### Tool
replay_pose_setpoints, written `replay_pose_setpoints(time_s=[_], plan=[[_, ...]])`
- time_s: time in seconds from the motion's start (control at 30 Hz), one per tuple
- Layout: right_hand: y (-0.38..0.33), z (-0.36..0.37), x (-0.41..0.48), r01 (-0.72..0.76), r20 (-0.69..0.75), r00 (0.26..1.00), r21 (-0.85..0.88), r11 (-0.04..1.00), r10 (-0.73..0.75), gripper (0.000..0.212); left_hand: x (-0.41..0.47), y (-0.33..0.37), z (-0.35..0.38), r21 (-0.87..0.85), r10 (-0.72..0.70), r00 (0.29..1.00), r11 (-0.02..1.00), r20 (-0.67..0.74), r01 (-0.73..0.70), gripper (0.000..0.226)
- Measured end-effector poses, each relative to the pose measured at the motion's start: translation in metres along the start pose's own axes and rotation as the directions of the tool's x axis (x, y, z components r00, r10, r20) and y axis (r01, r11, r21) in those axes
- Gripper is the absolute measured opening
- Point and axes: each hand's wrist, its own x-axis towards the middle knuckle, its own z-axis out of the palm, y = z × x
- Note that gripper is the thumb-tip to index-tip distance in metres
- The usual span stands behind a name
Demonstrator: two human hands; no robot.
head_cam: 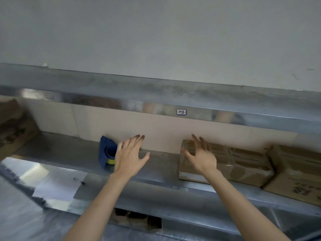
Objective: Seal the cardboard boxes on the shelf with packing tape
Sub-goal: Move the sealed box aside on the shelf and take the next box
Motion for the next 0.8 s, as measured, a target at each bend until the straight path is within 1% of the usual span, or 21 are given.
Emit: replay_pose_setpoints(time_s=[0.1, 0.27, 0.47, 0.67, 0.8], plan=[[-0.043, 0.01, 0.005, 0.029, 0.04, 0.999, -0.021, 0.999, -0.028, 0.078, -0.007, -0.035, -0.008, 0.013, -0.035, 0.999, 0.999, -0.006, 0.035, 0.076], [-0.129, 0.039, 0.005, 0.114, 0.023, 0.993, -0.053, 0.992, -0.113, 0.078, -0.021, -0.117, -0.032, 0.045, -0.092, 0.996, 0.995, -0.013, 0.093, 0.077], [-0.236, 0.079, 0.0, 0.18, -0.03, 0.983, 0.016, 0.984, -0.179, 0.075, -0.032, -0.224, -0.059, 0.101, -0.109, 0.993, 0.988, -0.045, 0.113, 0.072], [-0.319, 0.116, -0.001, 0.236, -0.026, 0.972, 0.056, 0.97, -0.235, 0.074, -0.038, -0.308, -0.069, 0.095, -0.144, 0.985, 0.984, -0.094, 0.152, 0.073], [-0.369, 0.135, 0.014, 0.31, -0.009, 0.951, 0.074, 0.948, -0.31, 0.07, -0.037, -0.358, -0.074, 0.079, -0.189, 0.975, 0.977, -0.12, 0.199, 0.073]])
